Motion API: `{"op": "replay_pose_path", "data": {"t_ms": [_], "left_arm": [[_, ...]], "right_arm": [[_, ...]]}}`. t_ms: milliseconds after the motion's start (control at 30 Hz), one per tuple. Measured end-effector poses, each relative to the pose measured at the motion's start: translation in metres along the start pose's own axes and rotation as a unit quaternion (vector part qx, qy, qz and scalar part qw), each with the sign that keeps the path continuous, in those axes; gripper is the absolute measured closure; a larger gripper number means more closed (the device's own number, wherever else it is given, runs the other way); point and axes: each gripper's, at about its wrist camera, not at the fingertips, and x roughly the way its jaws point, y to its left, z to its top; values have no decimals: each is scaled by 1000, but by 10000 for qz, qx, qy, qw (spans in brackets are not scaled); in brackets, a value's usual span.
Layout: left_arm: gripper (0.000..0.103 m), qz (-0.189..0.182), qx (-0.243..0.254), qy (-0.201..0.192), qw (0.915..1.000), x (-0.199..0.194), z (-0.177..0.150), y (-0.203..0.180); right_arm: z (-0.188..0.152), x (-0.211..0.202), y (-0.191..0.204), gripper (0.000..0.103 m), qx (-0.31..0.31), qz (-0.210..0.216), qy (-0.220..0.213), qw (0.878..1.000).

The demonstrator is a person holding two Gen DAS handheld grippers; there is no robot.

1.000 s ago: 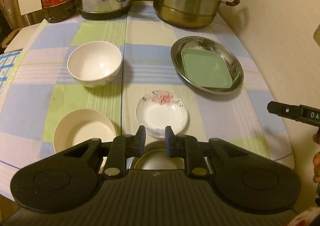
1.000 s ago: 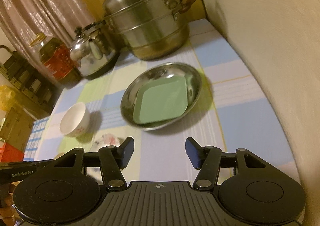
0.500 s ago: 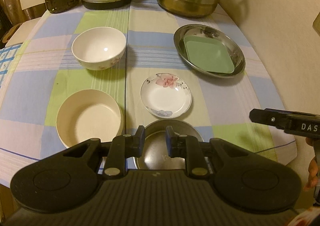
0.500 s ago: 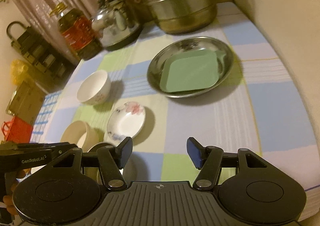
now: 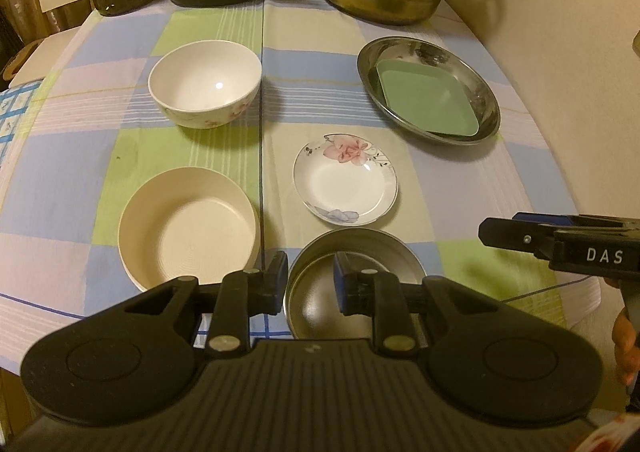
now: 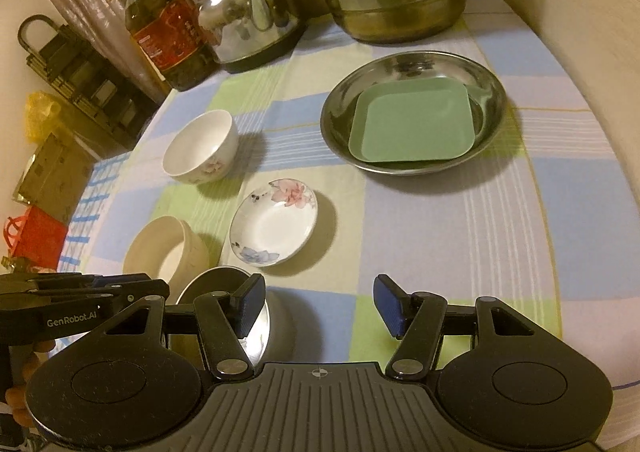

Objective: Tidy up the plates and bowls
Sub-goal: 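Move the right tool to the floral saucer's rim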

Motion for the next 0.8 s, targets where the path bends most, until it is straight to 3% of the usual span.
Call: {"op": "replay_pose_path", "data": {"t_ms": [800], "left_arm": [[82,-151,7,-111,9998,22,21,6]], "right_arm": [[9,25,12,43,-15,-130,116,9998]]}}
